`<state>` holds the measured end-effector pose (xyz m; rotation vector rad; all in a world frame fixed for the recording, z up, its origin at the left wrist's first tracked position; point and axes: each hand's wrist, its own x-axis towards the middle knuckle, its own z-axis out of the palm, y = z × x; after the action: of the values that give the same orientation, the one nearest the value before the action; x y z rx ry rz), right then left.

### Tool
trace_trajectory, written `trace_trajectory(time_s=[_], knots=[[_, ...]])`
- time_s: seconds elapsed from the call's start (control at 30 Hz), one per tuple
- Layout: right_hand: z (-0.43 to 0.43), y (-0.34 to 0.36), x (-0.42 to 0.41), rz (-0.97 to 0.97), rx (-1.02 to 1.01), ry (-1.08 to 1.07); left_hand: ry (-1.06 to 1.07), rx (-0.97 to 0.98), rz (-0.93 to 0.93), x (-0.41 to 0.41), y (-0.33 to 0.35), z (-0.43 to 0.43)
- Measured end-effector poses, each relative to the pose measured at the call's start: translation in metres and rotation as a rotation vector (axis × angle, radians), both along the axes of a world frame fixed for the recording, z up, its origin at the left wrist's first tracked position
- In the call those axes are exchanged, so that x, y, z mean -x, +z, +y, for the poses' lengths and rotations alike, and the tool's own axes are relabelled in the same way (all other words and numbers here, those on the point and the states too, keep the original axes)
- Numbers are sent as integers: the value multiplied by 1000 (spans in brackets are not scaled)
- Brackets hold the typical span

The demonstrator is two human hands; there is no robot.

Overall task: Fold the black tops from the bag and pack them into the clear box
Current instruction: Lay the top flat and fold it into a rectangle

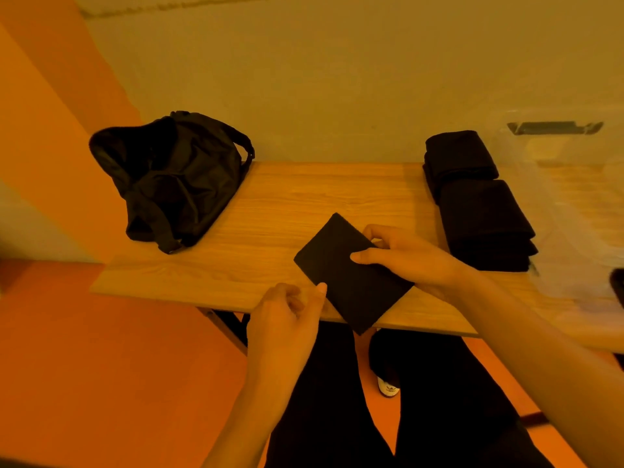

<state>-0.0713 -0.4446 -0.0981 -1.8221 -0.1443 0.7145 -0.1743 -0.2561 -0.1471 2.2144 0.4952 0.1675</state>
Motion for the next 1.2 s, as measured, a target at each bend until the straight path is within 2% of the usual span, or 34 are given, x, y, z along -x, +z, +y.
trace_trajectory(time_s=[0.07, 0.1, 0.2, 0.27, 0.4, 0.5, 0.6, 0.87, 1.03, 1.2], knots=[[-6, 14, 10, 10, -90, -75, -19, 99, -1, -10, 6, -6], [-9, 23, 13, 5, -117, -112, -41, 239, 16, -15, 13, -10], [-23, 47, 19, -39, -133, -219, -165, 856, 19, -28, 35, -29], [-35, 59, 19, -72, -94, -283, -250, 1085, -14, -40, 49, -45], [-67, 81, 4, -177, 135, -406, -313, 979, 16, -76, 66, -83], [-95, 93, -16, -253, 428, -427, -358, 928, 50, -106, 71, -113], [-112, 98, -31, -312, 582, -433, -384, 880, 76, -135, 67, -139], [-121, 74, -48, -392, 957, -309, -428, 708, 77, -176, 43, -178], [-106, 64, -30, -614, 1336, -165, -462, 565, 15, -186, 35, -183], [-104, 47, -20, -888, 1460, -63, -466, 416, -44, -196, 26, -182]])
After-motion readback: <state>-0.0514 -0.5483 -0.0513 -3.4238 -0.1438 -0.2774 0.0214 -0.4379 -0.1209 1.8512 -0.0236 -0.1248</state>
